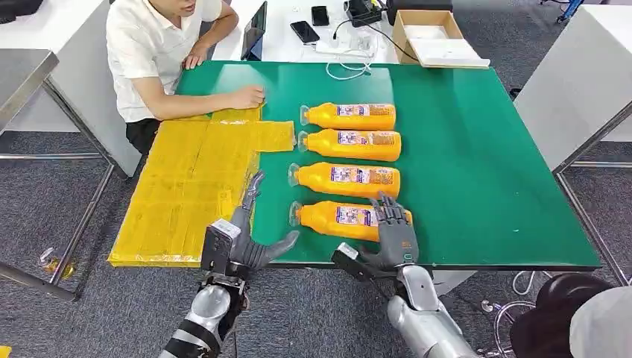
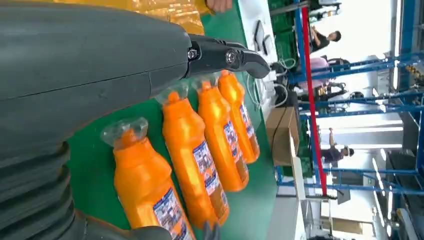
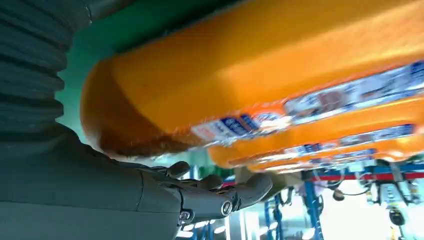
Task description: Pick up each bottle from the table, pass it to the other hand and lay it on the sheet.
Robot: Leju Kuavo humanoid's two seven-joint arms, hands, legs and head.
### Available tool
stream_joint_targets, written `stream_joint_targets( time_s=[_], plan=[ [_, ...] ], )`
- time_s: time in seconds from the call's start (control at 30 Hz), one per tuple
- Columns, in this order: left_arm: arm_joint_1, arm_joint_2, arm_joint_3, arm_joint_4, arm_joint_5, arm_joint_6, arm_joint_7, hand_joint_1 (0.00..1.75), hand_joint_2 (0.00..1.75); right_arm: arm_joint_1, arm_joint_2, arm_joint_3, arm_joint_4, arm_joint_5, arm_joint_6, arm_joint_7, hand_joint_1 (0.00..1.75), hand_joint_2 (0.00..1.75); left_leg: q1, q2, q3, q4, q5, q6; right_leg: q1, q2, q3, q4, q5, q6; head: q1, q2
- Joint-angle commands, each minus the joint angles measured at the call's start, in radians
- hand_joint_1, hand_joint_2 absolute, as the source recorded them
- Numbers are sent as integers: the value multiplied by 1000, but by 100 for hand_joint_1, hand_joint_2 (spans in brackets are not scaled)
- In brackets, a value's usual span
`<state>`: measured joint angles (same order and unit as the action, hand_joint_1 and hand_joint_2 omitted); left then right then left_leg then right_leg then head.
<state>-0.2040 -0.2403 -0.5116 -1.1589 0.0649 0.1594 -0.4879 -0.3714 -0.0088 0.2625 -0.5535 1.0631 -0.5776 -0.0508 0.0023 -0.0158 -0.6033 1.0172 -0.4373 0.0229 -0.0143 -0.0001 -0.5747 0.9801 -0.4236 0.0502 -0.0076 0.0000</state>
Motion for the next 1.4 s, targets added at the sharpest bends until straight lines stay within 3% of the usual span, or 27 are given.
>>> stream_joint_targets(
  time_s=[0.03,0.43,0.47,0.5,0.7,0.73,0.77,0.8,1.0,1.23,1.33,1.4],
  plan=[
    [-10,19,16,14,-13,2,11,0,175,-18,-15,37,49,50,-3,45,0,175,0,1,2,-1,0,-1,0,0,2,-1,0,-1,0,0],
    [-10,21,14,2,-21,-3,29,0,175,-28,-4,39,32,81,9,76,0,175,0,1,2,-1,0,-1,0,0,2,0,0,-2,0,0],
    [-8,21,15,1,-13,-14,43,0,175,-31,-1,37,33,86,28,87,0,175,0,1,2,-1,0,-1,0,0,2,0,0,-1,0,0],
    [-16,18,21,15,34,-69,98,0,175,-50,-10,16,81,69,174,131,0,175,0,2,3,-1,0,-1,0,1,2,0,0,-2,0,0],
    [-18,18,19,17,37,-76,102,0,175,-57,-9,15,95,65,216,139,0,175,0,1,5,-1,0,-1,0,-1,4,-1,0,-2,0,0],
    [-22,18,16,22,57,-103,116,0,175,-63,-13,9,106,55,258,148,16,175,0,0,4,-1,0,0,0,-1,3,-1,0,-1,0,0],
    [-30,19,13,31,71,-123,132,0,175,-70,-20,8,121,55,275,156,134,175,0,0,5,-1,0,0,0,-1,4,-1,0,-1,0,0],
    [-36,19,9,39,71,-129,138,0,175,-77,-28,15,136,66,290,162,168,175,0,1,5,-1,0,-1,0,-1,4,-1,0,-2,0,0],
    [-51,15,-2,78,120,-200,195,0,175,-103,-56,27,177,103,343,210,175,175,0,-1,7,-1,2,0,0,-4,5,-2,1,-2,0,0],
    [-24,37,-9,34,159,-235,229,0,175,-36,-74,17,150,110,359,225,175,175,0,-3,10,-3,2,0,1,-5,9,-4,2,-2,0,0],
    [-24,39,-15,26,153,-232,230,0,175,-18,-74,13,147,108,363,221,175,175,0,-4,10,-2,2,1,1,-5,9,-4,2,-1,0,0],
    [-22,43,-21,18,142,-224,227,0,175,-6,-68,-15,130,76,336,165,175,175,0,-4,11,-3,2,0,1,-5,9,-4,2,-2,0,0]
  ],
)
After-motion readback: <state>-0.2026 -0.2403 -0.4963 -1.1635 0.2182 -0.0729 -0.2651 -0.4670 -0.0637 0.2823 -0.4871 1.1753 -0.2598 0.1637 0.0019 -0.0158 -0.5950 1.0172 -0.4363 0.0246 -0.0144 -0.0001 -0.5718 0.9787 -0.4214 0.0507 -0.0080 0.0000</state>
